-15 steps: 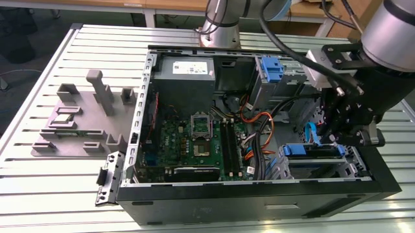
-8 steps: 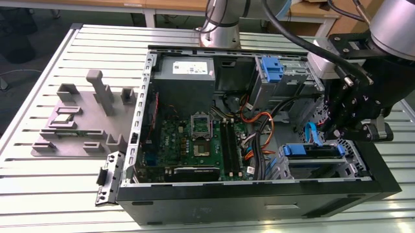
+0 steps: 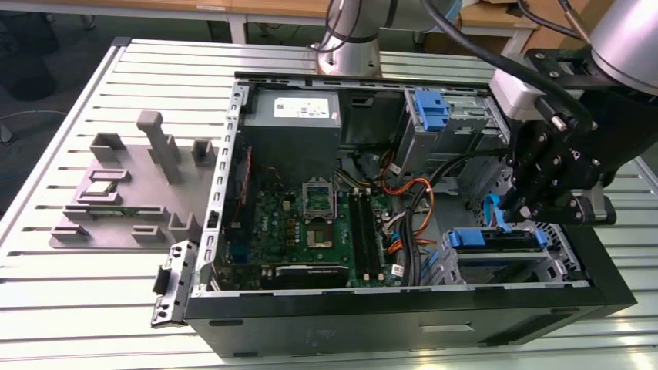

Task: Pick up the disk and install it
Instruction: 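Insert the first disk wire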

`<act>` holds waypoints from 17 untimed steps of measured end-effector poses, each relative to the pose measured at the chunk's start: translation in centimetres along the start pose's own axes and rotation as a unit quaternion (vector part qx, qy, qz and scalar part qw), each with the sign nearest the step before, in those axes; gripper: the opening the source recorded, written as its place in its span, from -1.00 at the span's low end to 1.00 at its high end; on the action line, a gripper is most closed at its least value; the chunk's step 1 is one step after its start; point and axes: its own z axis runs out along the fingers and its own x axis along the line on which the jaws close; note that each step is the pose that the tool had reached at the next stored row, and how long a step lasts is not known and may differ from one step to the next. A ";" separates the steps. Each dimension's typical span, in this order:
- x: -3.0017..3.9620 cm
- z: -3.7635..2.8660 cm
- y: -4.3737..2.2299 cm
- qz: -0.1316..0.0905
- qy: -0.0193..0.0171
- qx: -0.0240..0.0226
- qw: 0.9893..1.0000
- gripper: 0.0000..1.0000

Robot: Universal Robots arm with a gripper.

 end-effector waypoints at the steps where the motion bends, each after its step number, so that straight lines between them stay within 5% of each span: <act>1: 0.00 0.01 -0.03 0.000 0.000 -0.008 1.000 -0.53; 2: -0.01 0.01 -0.04 0.000 0.000 -0.013 1.000 -0.53; 8: 0.01 0.01 -0.22 0.000 0.000 -0.014 1.000 -0.53; 17: 0.00 0.12 -2.31 0.001 0.000 -0.014 1.000 -0.53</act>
